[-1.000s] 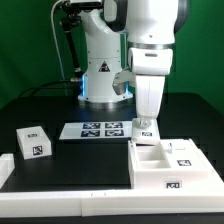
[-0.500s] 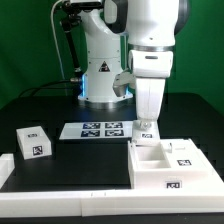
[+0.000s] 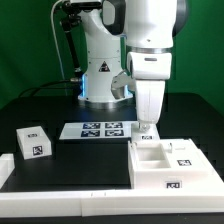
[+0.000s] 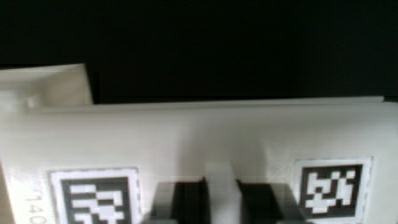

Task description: Assemble cabinet

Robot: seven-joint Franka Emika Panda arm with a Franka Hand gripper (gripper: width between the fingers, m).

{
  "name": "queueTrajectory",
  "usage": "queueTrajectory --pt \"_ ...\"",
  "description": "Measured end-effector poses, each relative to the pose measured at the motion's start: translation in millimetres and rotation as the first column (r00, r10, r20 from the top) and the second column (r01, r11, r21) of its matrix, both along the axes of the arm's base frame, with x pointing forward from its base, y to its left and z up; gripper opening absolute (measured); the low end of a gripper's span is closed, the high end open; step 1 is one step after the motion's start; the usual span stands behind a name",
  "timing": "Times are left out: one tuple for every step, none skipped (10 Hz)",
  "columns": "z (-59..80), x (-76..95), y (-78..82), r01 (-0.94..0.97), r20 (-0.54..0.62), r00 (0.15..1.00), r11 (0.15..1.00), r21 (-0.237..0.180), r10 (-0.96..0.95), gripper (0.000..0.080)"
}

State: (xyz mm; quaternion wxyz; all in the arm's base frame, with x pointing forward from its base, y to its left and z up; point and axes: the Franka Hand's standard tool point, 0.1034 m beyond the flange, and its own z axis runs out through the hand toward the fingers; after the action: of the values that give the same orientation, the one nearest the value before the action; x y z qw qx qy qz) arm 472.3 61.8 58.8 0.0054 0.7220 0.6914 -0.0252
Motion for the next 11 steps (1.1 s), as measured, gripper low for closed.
queueTrajectory --pt "0.4 6.1 -1.1 -0.022 0.005 1.000 1.000 0.003 0.022 0.0068" --pt "0.3 9.1 -1.5 -0.044 0.007 0.999 0.999 0.003 0.044 0.0068" --pt "0.4 9.2 -1.2 -0.056 0.007 0.998 0.998 0.004 0.056 0.0068" --pt "0.6 9.3 -1.4 -0.053 0.008 0.999 0.999 0.004 0.053 0.0068" --pt "0.6 9.3 -1.4 -0.053 0.008 0.999 0.999 0.004 0.053 0.0068" --pt "0.6 9.3 -1.4 -0.053 0.008 0.999 0.999 0.004 0.053 0.0068" --pt "0.6 9.3 -1.4 -0.053 0.008 0.999 0.999 0.004 0.053 0.0068" --pt "-0.1 12.8 -3.3 -0.061 0.011 0.998 0.998 0.006 0.061 0.0068" --pt "1.2 28.3 -5.1 -0.073 0.013 0.997 0.997 0.005 0.073 0.0068" --pt "1.9 44.7 -5.1 -0.075 0.018 0.997 0.997 0.005 0.075 0.0068" --pt "2.2 54.8 -5.0 -0.072 0.029 0.997 0.997 0.007 0.071 0.0068"
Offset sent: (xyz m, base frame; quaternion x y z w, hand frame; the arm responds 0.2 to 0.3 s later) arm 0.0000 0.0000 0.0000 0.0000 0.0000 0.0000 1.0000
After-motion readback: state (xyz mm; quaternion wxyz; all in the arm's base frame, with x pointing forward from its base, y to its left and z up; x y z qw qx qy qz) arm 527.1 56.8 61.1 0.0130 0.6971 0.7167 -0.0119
